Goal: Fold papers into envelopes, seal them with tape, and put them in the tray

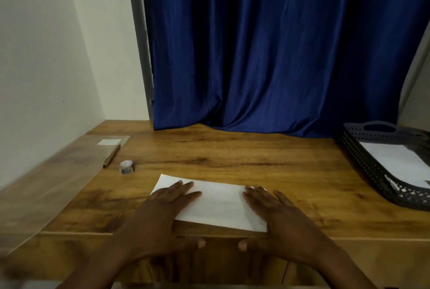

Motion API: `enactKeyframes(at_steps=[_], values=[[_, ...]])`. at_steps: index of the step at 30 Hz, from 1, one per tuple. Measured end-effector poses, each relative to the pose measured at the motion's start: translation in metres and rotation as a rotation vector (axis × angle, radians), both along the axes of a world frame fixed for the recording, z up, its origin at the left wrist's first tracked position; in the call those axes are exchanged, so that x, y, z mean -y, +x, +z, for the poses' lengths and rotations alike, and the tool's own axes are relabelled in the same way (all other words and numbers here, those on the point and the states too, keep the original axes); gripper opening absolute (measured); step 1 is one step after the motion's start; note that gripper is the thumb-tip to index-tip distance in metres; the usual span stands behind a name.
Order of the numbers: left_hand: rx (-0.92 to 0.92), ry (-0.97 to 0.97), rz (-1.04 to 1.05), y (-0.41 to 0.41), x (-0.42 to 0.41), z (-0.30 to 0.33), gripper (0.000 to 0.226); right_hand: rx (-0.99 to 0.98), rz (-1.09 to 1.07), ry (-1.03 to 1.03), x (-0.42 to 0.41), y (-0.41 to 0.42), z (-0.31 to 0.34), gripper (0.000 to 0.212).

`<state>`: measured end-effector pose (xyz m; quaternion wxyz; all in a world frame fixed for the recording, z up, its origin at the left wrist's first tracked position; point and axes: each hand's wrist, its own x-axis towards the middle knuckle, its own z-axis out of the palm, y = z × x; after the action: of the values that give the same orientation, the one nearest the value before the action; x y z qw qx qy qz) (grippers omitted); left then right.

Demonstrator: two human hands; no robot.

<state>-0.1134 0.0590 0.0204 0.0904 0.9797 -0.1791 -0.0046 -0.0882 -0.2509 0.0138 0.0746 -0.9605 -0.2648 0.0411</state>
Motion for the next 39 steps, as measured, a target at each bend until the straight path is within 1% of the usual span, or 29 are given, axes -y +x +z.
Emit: enactKeyframes(at_steps=[2,4,6,9,12,13,15,16,17,18,20,21,23,24,25,26,29,31,33,35,39], values=[[0.012,0.032,-0.002,-0.011,-0.013,0.004,0.104,0.048,0.028,-0.013,0.003,-0.002,-0.003,0.122],[0.063,0.016,-0.015,-0.017,-0.026,0.001,0.096,0.116,0.037,-0.009,0.005,-0.002,-0.008,0.114],[0.109,-0.042,-0.020,-0.021,-0.040,-0.008,0.088,0.171,0.052,0.037,0.009,-0.005,-0.014,0.102],[0.158,-0.159,-0.020,-0.026,-0.055,-0.019,0.076,0.236,0.082,0.175,0.020,-0.012,-0.026,0.076],[0.196,-0.336,-0.028,-0.033,-0.062,-0.021,0.065,0.243,0.087,0.424,0.031,-0.019,-0.033,0.059],[0.190,-0.424,-0.019,-0.034,-0.064,-0.020,0.060,0.216,0.077,0.531,0.031,-0.022,-0.031,0.057],[0.155,-0.600,0.003,-0.035,-0.066,-0.014,0.045,0.076,0.013,0.738,0.030,-0.026,-0.023,0.051],[0.152,-0.674,0.014,-0.034,-0.064,-0.009,0.038,0.008,-0.021,0.838,0.028,-0.027,-0.014,0.040],[0.161,-0.754,0.041,-0.033,-0.061,-0.002,0.037,-0.032,-0.053,0.929,0.025,-0.026,-0.006,0.024],[0.175,-0.835,0.074,-0.030,-0.056,0.004,0.041,-0.049,-0.083,1.008,0.022,-0.025,0.003,0.014],[0.238,-0.954,0.156,-0.019,-0.046,0.017,0.049,-0.014,-0.150,1.117,0.018,-0.016,0.015,0.019],[0.257,-1.017,0.193,-0.012,-0.039,0.023,0.051,-0.019,-0.198,1.179,0.015,-0.010,0.019,0.019],[0.243,-1.184,0.258,0.006,-0.030,0.026,0.055,-0.095,-0.307,1.309,0.007,0.002,0.026,0.010],[0.236,-1.221,0.297,0.016,-0.027,0.025,0.057,-0.121,-0.356,1.342,0.003,0.008,0.027,0.011],[0.240,-1.213,0.331,0.025,-0.025,0.022,0.062,-0.115,-0.393,1.325,0.000,0.015,0.024,0.014],[0.250,-1.158,0.355,0.033,-0.023,0.017,0.067,-0.078,-0.428,1.262,-0.002,0.023,0.019,0.017],[0.255,-0.920,0.389,0.047,-0.021,-0.004,0.081,0.089,-0.526,0.900,-0.003,0.040,-0.004,0.028],[0.267,-0.794,0.369,0.051,-0.022,-0.012,0.088,0.167,-0.528,0.729,-0.004,0.045,-0.013,0.043],[0.326,-0.611,0.371,0.053,-0.023,-0.016,0.090,0.251,-0.528,0.567,-0.003,0.050,-0.019,0.061],[0.367,-0.507,0.360,0.052,-0.023,-0.018,0.087,0.282,-0.540,0.500,-0.002,0.051,-0.021,0.072],[0.391,-0.521,0.367,0.051,-0.023,-0.014,0.075,0.289,-0.497,0.428,-0.002,0.050,-0.020,0.066]])
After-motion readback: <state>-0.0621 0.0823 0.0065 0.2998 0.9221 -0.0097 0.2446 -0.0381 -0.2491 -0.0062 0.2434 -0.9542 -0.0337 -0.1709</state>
